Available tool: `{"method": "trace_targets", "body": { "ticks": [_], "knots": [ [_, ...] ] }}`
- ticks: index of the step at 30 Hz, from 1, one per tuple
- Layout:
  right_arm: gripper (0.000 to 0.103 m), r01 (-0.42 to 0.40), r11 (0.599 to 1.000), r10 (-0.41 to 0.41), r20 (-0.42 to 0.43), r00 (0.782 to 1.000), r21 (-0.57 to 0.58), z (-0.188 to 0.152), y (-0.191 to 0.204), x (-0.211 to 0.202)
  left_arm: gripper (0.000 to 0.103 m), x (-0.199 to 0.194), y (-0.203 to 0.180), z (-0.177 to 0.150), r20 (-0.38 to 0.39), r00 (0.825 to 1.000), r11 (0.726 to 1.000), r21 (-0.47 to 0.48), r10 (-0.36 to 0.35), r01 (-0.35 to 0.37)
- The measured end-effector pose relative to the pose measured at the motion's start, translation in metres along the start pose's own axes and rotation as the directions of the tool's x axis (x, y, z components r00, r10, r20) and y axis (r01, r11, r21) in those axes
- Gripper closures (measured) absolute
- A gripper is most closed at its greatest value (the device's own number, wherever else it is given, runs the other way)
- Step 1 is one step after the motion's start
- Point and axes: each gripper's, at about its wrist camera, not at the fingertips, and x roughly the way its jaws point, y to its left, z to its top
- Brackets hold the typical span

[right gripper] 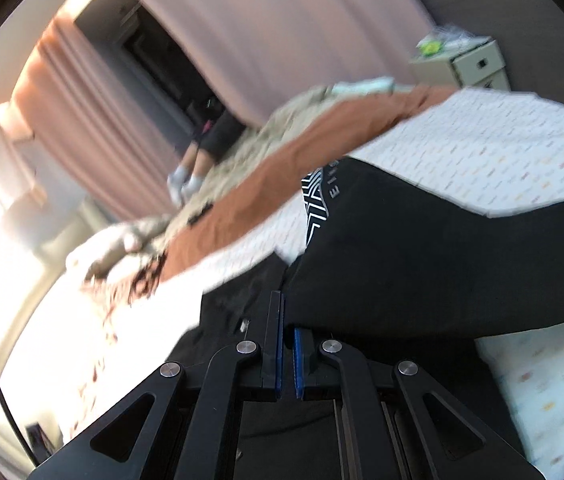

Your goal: Fold large clothes

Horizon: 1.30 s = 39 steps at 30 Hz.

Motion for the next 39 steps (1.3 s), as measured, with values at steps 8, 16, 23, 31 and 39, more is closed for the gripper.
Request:
{"method": "trace_targets", "body": {
  "ticks": [8, 16, 23, 31, 39],
  "knots": [
    [0.036, 0.096, 0.994, -0.080, -0.275, 0.958, 0.044, -0.046, -0.007, 0.062, 0.016, -0.006, -0.005, -0.001, 0.011, 1.000, 1.000, 0.011, -0.011, 0.011],
    [0.029, 0.120, 0.973, -0.087, -0.168, 0.982, 0.198, -0.027, -0.054, 0.011, 0.016, -0.006, -0.009, -0.003, 0.012, 1.000, 1.000, 0.018, -0.011, 0.011],
    [0.029, 0.178, 0.936, -0.145, -0.128, 0.981, 0.305, -0.021, -0.098, -0.003, 0.016, -0.005, -0.014, -0.005, 0.015, 1.000, 0.999, 0.038, -0.007, 0.006],
    [0.032, 0.142, 0.849, -0.140, -0.043, 0.989, 0.508, -0.023, -0.157, -0.014, 0.016, -0.006, -0.009, -0.003, 0.020, 1.000, 1.000, 0.021, 0.001, -0.002],
    [0.098, 0.016, 0.854, -0.093, 0.123, 0.988, 0.519, -0.004, -0.154, -0.051, 0.016, -0.010, -0.011, -0.003, 0.027, 1.000, 1.000, 0.019, -0.012, 0.011]
  ]
}}
